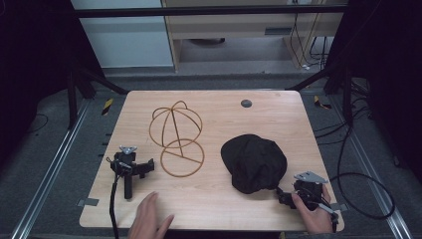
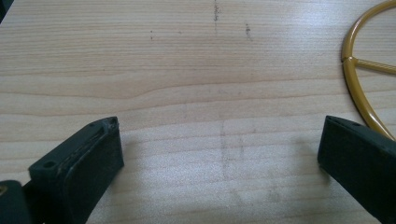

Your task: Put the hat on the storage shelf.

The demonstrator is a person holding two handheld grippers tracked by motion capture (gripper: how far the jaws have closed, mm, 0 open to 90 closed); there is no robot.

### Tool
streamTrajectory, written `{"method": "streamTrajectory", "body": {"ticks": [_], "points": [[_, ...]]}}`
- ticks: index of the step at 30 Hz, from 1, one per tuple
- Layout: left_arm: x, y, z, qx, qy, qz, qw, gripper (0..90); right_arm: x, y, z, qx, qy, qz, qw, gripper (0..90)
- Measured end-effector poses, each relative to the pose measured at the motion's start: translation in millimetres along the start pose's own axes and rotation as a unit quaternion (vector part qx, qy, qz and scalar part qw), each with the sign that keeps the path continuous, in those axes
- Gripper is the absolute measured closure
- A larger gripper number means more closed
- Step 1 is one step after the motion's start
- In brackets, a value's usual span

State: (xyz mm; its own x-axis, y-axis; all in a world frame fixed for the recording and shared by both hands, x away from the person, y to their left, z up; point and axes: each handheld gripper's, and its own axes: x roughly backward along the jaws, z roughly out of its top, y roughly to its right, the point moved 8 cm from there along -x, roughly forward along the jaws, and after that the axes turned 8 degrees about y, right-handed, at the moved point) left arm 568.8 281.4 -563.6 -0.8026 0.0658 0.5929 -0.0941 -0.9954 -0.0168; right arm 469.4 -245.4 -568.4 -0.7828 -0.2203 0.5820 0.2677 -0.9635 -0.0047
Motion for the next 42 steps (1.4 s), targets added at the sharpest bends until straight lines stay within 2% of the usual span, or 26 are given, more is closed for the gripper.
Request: {"method": "streamTrajectory", "body": {"ticks": [2,4,6,8,13,16,17,18,19,20,23,24,28,30,31,32,33,36,38,39,41,42], "points": [[0.0,0.0,0.0,0.000,0.000,0.000,1.0000,0.0,0.3,-0.5,0.3,-0.001,0.000,0.001,1.0000,2.4],[0.1,-0.1,-0.1,-0.001,-0.001,0.000,1.0000,0.0,2.5,-6.0,2.2,-0.004,0.001,0.018,0.9998,7.5],[0.0,0.0,0.0,0.000,0.000,0.000,1.0000,0.0,4.4,-7.6,3.0,0.005,0.000,0.022,0.9997,7.8],[0.0,0.0,0.0,0.000,0.000,0.000,1.0000,0.0,15.3,-12.9,4.8,0.018,0.007,0.024,0.9995,6.9],[0.1,-0.1,-0.1,-0.001,-0.001,0.000,1.0000,0.0,28.4,-17.8,4.4,0.012,0.000,0.038,0.9992,7.1],[0.0,0.0,0.0,0.000,0.000,0.000,1.0000,0.0,37.2,-19.9,13.6,0.017,0.001,0.046,0.9988,8.6],[0.0,0.0,0.0,0.000,0.000,0.000,1.0000,0.0,43.1,-23.7,21.3,0.023,-0.004,0.056,0.9982,9.2],[0.0,0.0,0.0,0.000,0.000,0.000,1.0000,0.0,43.1,-23.7,21.3,0.023,-0.004,0.056,0.9982,9.2],[0.0,0.0,0.0,0.000,0.000,0.000,1.0000,0.0,49.2,-26.4,30.9,0.032,-0.007,0.064,0.9974,10.4],[0.0,0.0,0.0,0.000,0.000,0.000,1.0000,0.0,49.2,-26.4,30.9,0.032,-0.007,0.064,0.9974,10.4],[0.5,0.5,-0.4,0.003,-0.001,0.004,1.0000,0.0,59.4,-31.9,56.7,0.049,-0.009,0.066,0.9966,10.7],[0.5,0.5,-0.4,0.003,-0.001,0.004,1.0000,0.0,59.4,-31.9,56.7,0.049,-0.009,0.066,0.9966,10.7],[0.3,0.8,-0.2,0.005,0.001,0.004,1.0000,0.0,66.9,-43.4,91.5,0.066,-0.008,0.070,0.9953,10.1],[0.7,0.5,-0.5,0.003,-0.002,0.003,1.0000,0.0,67.0,-46.0,98.0,0.069,-0.008,0.071,0.9951,10.1],[0.6,0.5,-0.5,0.003,-0.001,0.003,1.0000,0.0,65.8,-51.5,110.4,0.076,-0.009,0.073,0.9944,9.9],[0.6,0.5,-0.5,0.003,-0.001,0.003,1.0000,0.0,65.8,-51.5,110.4,0.076,-0.009,0.073,0.9944,9.9],[0.8,0.7,-0.6,0.003,-0.001,0.003,1.0000,0.0,62.7,-57.5,121.8,0.087,-0.008,0.076,0.9933,9.7],[0.8,0.7,-0.6,0.003,-0.001,0.003,1.0000,0.0,56.4,-63.0,128.9,0.091,-0.015,0.089,0.9918,9.7],[0.8,0.6,-0.6,0.002,-0.001,0.003,1.0000,0.0,42.5,-60.7,134.5,0.078,-0.028,0.096,0.9919,9.7],[0.8,0.6,-0.6,0.002,-0.001,0.003,1.0000,0.0,42.5,-60.7,134.5,0.078,-0.028,0.096,0.9919,9.7],[0.9,0.8,-0.7,0.002,-0.002,0.003,1.0000,0.0,27.6,-59.2,136.4,0.057,-0.039,0.103,0.9923,9.1],[0.9,0.8,-0.7,0.002,-0.002,0.003,1.0000,0.0,27.6,-59.2,136.4,0.057,-0.039,0.103,0.9923,9.1]]}}
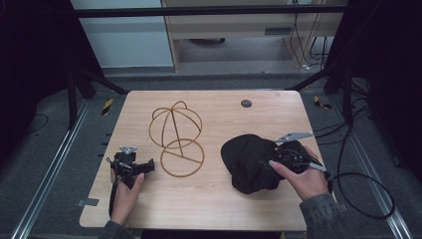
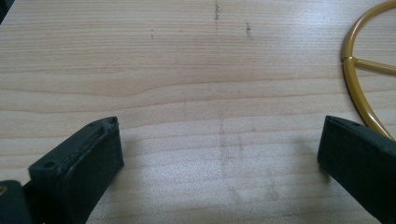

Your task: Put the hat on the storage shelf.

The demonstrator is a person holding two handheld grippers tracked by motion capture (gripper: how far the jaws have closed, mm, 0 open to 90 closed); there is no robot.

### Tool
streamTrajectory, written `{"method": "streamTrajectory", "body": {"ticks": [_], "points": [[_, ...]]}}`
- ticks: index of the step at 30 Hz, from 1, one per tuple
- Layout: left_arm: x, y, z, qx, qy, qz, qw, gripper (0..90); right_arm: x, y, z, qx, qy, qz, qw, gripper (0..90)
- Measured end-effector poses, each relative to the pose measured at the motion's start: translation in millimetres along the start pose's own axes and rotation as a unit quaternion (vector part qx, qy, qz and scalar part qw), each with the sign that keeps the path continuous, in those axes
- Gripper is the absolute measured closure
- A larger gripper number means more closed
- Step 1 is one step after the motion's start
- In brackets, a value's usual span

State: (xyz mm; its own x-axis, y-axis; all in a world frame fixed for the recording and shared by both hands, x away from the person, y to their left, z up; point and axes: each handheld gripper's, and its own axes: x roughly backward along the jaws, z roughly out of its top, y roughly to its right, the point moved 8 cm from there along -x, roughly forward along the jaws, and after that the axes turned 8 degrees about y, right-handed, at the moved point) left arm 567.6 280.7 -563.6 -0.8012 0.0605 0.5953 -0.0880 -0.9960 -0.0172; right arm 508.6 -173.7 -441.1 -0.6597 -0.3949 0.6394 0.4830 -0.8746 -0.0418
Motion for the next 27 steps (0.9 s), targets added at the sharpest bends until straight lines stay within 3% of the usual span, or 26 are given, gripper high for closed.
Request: {"method": "streamTrajectory", "body": {"ticks": [3,8,13,14,15,17,18,19,20,21,22,23,27], "points": [[0.4,0.6,-0.2,-0.003,-0.001,-0.001,1.0000,0.0,-13.7,-0.1,-0.6,-0.004,-0.016,0.002,0.9999,8.6],[0.7,2.2,-0.6,-0.002,0.000,-0.002,1.0000,0.0,-21.2,0.5,-4.2,-0.001,-0.033,0.002,0.9994,13.5],[1.7,3.7,-1.3,-0.005,0.000,-0.006,1.0000,0.0,-24.6,3.9,-9.9,-0.002,-0.045,0.015,0.9989,33.7],[1.7,3.7,-1.3,-0.005,0.000,-0.006,1.0000,0.0,-24.6,3.9,-9.9,-0.002,-0.045,0.015,0.9989,33.7],[2.2,4.2,-1.7,-0.007,-0.001,-0.009,0.9999,0.0,-25.1,2.7,-11.2,-0.006,-0.046,0.025,0.9986,41.8],[2.9,5.2,-2.2,-0.009,-0.001,-0.012,0.9999,0.0,-25.0,2.0,-11.9,-0.005,-0.048,0.033,0.9983,49.6],[3.2,5.9,-2.4,-0.010,0.000,-0.013,0.9999,0.0,-25.0,2.0,-11.9,-0.005,-0.048,0.033,0.9983,49.6],[3.8,6.2,-2.9,-0.013,-0.001,-0.015,0.9998,0.0,-24.9,1.6,-12.4,-0.007,-0.047,0.038,0.9981,57.1],[4.2,6.8,-3.2,-0.013,0.000,-0.016,0.9998,0.0,-24.9,1.6,-12.4,-0.007,-0.047,0.038,0.9981,57.1],[5.0,7.9,-3.7,-0.015,0.000,-0.020,0.9997,0.0,-25.0,1.0,-12.1,-0.005,-0.041,0.045,0.9981,67.5],[5.0,7.9,-3.7,-0.015,0.000,-0.020,0.9997,0.0,-25.0,1.0,-12.1,-0.005,-0.041,0.045,0.9981,67.5],[5.6,8.3,-4.3,-0.018,-0.001,-0.022,0.9996,0.0,-25.3,-0.3,-11.0,-0.003,-0.035,0.047,0.9983,75.5],[5.8,8.3,-4.3,-0.019,-0.001,-0.022,0.9996,0.0,-26.8,-1.0,-8.1,-0.001,-0.029,0.057,0.9980,82.4]]}}
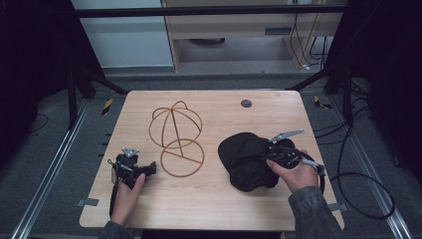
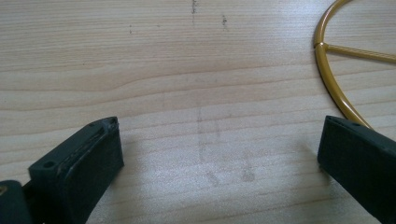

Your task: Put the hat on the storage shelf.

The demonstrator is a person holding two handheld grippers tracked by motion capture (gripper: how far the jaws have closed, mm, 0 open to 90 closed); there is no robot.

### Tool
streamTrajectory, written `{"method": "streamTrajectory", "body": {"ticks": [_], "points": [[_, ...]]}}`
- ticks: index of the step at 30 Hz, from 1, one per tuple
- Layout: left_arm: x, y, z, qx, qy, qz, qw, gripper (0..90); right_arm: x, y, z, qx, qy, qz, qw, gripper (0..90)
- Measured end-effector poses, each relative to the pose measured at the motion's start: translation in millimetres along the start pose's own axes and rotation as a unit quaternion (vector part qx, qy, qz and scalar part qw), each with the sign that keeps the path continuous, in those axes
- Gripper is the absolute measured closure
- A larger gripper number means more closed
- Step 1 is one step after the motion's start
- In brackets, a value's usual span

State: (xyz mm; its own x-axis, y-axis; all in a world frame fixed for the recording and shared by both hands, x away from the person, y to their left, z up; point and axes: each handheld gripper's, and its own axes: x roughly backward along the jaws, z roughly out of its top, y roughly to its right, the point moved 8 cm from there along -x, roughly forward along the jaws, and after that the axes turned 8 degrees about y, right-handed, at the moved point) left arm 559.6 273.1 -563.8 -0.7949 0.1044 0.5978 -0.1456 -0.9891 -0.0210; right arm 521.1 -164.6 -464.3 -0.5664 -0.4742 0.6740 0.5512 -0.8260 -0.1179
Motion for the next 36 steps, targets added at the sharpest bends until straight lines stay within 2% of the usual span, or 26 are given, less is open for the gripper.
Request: {"method": "streamTrajectory", "body": {"ticks": [3,4,10,12,14,15,16,17,18,22,23,24,25,27,29,30,31,32,33,36], "points": [[-0.1,0.1,0.1,0.001,0.001,-0.001,1.0000,0.0,2.0,-0.3,4.5,-0.002,-0.002,0.004,1.0000,84.7],[0.4,-0.5,-0.4,-0.006,0.001,-0.010,0.9999,0.0,2.7,-0.9,7.4,-0.006,0.001,0.009,0.9999,85.0],[0.3,-2.0,-0.2,-0.016,0.002,-0.026,0.9995,0.0,13.0,-4.3,30.9,-0.029,0.008,0.038,0.9988,85.9],[0.4,-2.1,-0.3,-0.017,0.002,-0.027,0.9995,0.0,15.3,-5.4,35.7,-0.031,0.010,0.041,0.9986,86.0],[0.3,-2.1,-0.3,-0.017,0.002,-0.028,0.9995,0.0,23.2,-7.5,50.6,-0.039,0.022,0.047,0.9979,86.0],[0.3,-2.1,-0.3,-0.017,0.002,-0.028,0.9995,0.0,23.2,-7.5,50.6,-0.039,0.022,0.047,0.9979,86.0],[0.3,-2.7,-0.2,-0.021,0.002,-0.031,0.9993,0.0,28.9,-7.6,60.8,-0.047,0.037,0.046,0.9972,85.9],[0.3,-2.7,-0.2,-0.021,0.002,-0.031,0.9993,0.0,28.9,-7.6,60.8,-0.047,0.037,0.046,0.9972,85.9],[0.6,-2.9,-0.5,-0.023,0.002,-0.035,0.9991,0.0,34.9,-6.9,70.5,-0.057,0.054,0.045,0.9959,85.9],[0.7,-2.9,-0.6,-0.024,0.002,-0.035,0.9991,0.0,48.3,-5.8,89.2,-0.075,0.088,0.042,0.9923,85.9],[0.7,-2.9,-0.6,-0.024,0.002,-0.035,0.9991,0.0,48.3,-5.8,89.2,-0.075,0.088,0.042,0.9923,85.9],[0.7,-2.7,-0.7,-0.024,0.002,-0.035,0.9991,0.0,54.7,-5.5,98.2,-0.080,0.106,0.041,0.9903,85.9],[0.7,-2.7,-0.7,-0.024,0.002,-0.035,0.9991,0.0,54.7,-5.5,98.2,-0.080,0.106,0.041,0.9903,85.9],[0.7,-2.3,-0.7,-0.022,0.003,-0.035,0.9992,0.0,62.6,-5.4,111.6,-0.083,0.128,0.037,0.9876,86.0],[0.7,-2.4,-0.7,-0.022,0.003,-0.035,0.9991,0.0,64.4,-5.3,116.0,-0.083,0.133,0.036,0.9870,86.0],[0.7,-2.4,-0.7,-0.022,0.003,-0.035,0.9992,0.0,67.8,-5.6,125.4,-0.086,0.144,0.035,0.9852,86.0],[0.7,-2.4,-0.7,-0.022,0.003,-0.035,0.9991,0.0,67.8,-5.6,125.4,-0.086,0.144,0.035,0.9852,86.0],[0.7,-2.5,-0.6,-0.023,0.003,-0.034,0.9991,0.0,70.5,-6.3,134.4,-0.090,0.156,0.036,0.9830,86.0],[0.7,-2.5,-0.6,-0.023,0.003,-0.034,0.9991,0.0,70.5,-6.3,134.4,-0.090,0.156,0.036,0.9830,86.0],[1.0,-2.4,-0.8,-0.023,0.003,-0.035,0.9991,0.0,73.7,-10.1,149.2,-0.093,0.173,0.040,0.9797,86.0]]}}
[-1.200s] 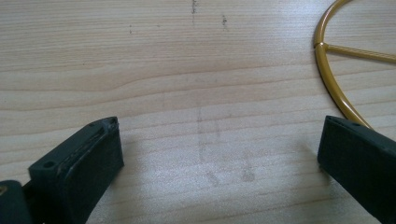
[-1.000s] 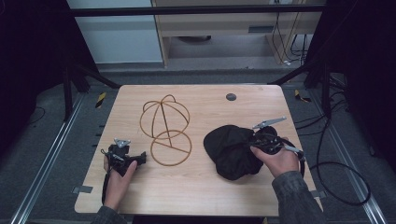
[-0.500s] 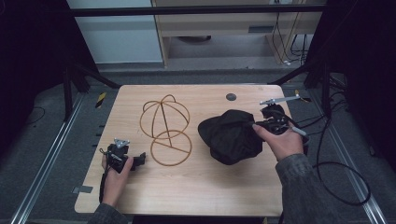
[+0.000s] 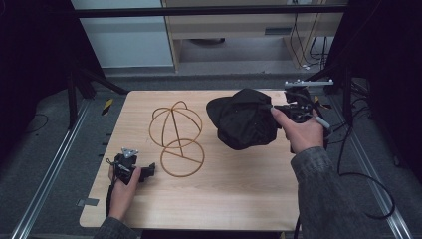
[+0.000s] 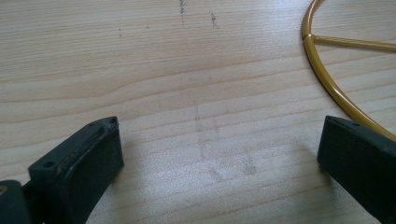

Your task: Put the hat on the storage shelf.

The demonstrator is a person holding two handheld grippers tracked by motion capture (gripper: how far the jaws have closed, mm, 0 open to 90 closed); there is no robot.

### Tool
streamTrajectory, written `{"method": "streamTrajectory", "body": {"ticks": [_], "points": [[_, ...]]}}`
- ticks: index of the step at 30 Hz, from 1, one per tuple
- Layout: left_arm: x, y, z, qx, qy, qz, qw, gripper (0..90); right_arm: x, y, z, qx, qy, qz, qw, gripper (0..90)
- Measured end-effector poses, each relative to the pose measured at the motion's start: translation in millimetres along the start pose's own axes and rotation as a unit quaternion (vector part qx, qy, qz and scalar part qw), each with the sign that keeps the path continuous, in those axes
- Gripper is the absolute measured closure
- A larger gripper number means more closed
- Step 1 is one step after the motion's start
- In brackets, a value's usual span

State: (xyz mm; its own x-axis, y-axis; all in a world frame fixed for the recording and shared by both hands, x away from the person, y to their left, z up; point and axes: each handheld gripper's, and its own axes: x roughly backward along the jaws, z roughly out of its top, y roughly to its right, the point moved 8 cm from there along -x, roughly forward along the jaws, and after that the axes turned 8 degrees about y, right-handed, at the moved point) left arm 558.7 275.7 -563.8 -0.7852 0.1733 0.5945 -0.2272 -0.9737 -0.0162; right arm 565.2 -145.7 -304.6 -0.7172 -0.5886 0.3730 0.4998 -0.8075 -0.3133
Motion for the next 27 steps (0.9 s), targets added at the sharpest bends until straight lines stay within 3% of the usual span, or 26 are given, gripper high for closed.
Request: {"method": "streamTrajectory", "body": {"ticks": [9,19,27], "points": [[1.1,0.2,-0.8,-0.001,-0.002,-0.001,1.0000,0.0,-2.8,-19.5,29.1,0.008,0.025,0.009,0.9996,86.1],[1.3,0.5,-1.0,0.000,-0.002,0.001,1.0000,0.0,-15.8,-44.3,42.3,0.010,0.031,0.035,0.9989,86.1],[1.3,0.6,-1.0,0.000,-0.002,0.001,1.0000,0.0,-30.5,-81.9,52.1,0.026,0.041,0.074,0.9961,86.1]]}}
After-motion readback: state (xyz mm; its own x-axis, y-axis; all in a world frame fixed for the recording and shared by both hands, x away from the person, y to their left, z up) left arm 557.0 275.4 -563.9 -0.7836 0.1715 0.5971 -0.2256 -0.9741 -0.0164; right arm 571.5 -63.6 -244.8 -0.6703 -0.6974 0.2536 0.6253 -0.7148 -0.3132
